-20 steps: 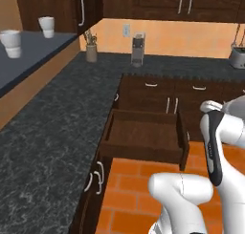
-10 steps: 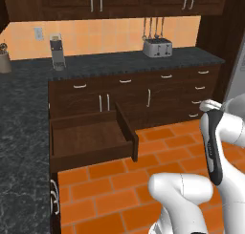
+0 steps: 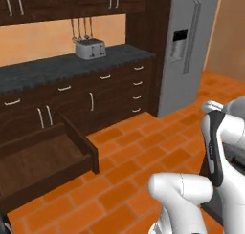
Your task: Take a straw from the drawer in front and place it inside the glass cup on the dining counter.
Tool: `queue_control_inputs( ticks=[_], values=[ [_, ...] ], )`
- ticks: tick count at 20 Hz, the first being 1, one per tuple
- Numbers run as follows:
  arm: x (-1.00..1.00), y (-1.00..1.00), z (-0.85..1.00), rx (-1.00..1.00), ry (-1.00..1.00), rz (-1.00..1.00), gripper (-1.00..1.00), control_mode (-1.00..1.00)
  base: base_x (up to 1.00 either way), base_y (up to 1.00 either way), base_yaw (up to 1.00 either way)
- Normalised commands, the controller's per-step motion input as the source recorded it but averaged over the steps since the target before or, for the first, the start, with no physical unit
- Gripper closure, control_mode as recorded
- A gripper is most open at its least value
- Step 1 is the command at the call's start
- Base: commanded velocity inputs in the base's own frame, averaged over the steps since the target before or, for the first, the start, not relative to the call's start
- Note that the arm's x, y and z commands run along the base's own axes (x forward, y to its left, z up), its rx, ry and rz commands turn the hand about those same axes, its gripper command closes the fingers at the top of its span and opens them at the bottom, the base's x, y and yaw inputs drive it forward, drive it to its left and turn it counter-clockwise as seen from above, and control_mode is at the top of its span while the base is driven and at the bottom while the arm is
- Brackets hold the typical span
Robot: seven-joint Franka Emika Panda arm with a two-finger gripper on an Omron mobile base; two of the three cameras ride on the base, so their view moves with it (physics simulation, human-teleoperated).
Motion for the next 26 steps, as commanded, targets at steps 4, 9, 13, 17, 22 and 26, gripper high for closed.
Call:
queue_control_inputs(
  ticks=[4, 9, 13, 17, 22, 26],
  values=[
    [0.0, 0.0, 0.0, 0.0, 0.0, 0.0, 1.0, 1.0, 0.0, -0.41, -0.51],
    [0.0, 0.0, 0.0, 0.0, 0.0, 0.0, 1.0, 1.0, 0.0, -0.43, -0.46],
    [0.0, 0.0, 0.0, 0.0, 0.0, 0.0, 1.0, 1.0, 0.0, -0.44, -0.45],
    [0.0, 0.0, 0.0, 0.0, 0.0, 0.0, 1.0, 1.0, -0.02, -0.49, -0.44],
    [0.0, 0.0, 0.0, 0.0, 0.0, 0.0, 1.0, 1.0, -0.15, -0.74, -0.31],
    [0.0, 0.0, 0.0, 0.0, 0.0, 0.0, 1.0, 1.0, -0.13, -0.92, -0.17]
  ],
)
